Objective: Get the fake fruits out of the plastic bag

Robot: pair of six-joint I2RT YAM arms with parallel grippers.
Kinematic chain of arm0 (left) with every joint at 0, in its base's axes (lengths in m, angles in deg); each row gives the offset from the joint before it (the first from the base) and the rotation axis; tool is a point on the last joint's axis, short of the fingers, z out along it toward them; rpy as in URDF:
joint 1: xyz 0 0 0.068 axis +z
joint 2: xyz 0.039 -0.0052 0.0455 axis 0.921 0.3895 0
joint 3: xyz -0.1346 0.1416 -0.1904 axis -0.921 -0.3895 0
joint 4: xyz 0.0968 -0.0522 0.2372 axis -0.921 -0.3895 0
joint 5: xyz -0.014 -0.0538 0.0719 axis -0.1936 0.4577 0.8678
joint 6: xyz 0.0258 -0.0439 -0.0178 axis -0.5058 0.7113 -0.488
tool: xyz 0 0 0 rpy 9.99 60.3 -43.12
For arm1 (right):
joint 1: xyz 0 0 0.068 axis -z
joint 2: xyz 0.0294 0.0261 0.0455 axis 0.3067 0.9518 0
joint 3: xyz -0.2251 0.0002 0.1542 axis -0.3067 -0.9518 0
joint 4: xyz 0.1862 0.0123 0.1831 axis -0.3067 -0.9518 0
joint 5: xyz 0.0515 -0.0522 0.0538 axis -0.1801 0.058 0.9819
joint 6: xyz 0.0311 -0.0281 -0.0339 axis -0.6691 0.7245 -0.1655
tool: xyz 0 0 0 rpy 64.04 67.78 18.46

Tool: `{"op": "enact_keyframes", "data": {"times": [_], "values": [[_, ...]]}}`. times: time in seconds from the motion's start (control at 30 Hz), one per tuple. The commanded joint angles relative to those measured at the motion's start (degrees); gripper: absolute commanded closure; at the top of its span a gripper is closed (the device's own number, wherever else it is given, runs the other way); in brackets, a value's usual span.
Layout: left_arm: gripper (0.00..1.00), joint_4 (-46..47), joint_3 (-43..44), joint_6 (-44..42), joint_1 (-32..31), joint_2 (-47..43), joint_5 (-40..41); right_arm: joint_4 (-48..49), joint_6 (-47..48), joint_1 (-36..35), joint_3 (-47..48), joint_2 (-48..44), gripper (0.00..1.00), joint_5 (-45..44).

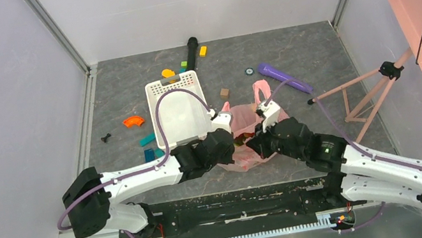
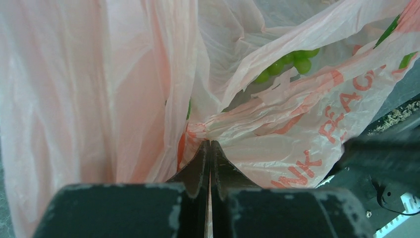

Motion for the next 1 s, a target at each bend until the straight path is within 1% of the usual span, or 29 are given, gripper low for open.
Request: {"op": "enact_keyframes", "data": {"times": [0.0, 0.23, 0.43, 0.53, 0.63, 0.73, 0.97], "values": [[0.98, 3.0, 2.2, 1.2, -0.2, 0.1, -0.6, 2.7, -0.9, -6.5, 4.2, 4.0, 1.0, -8.1], [0.98, 3.6, 1.2, 1.2, -0.2, -1.1, -0.2, 5.1, -5.0, -7.0, 2.8, 11.9, 1.0, -20.1], [0.98, 4.5, 0.6, 1.1, -0.2, -1.0, 0.2, 8.6, -5.8, -6.9, 3.3, 19.4, 1.0, -23.2], [0.98, 5.2, 0.0, 1.1, -0.2, -0.6, 0.7, 10.5, -6.8, -6.6, 2.7, 21.1, 1.0, -26.9], [0.98, 6.3, -1.2, 1.1, -0.2, 0.3, 1.2, 11.5, -7.7, -4.8, 1.7, 21.2, 1.0, -30.3], [0.98, 7.2, -2.5, 1.1, -0.2, 1.4, 1.7, 12.3, -7.8, -2.1, 0.3, 20.0, 1.0, -31.7], [0.98, 9.1, -4.9, 2.0, -0.2, 3.8, 2.1, 12.8, -5.0, 6.5, -2.5, 19.3, 1.0, -28.0]]}}
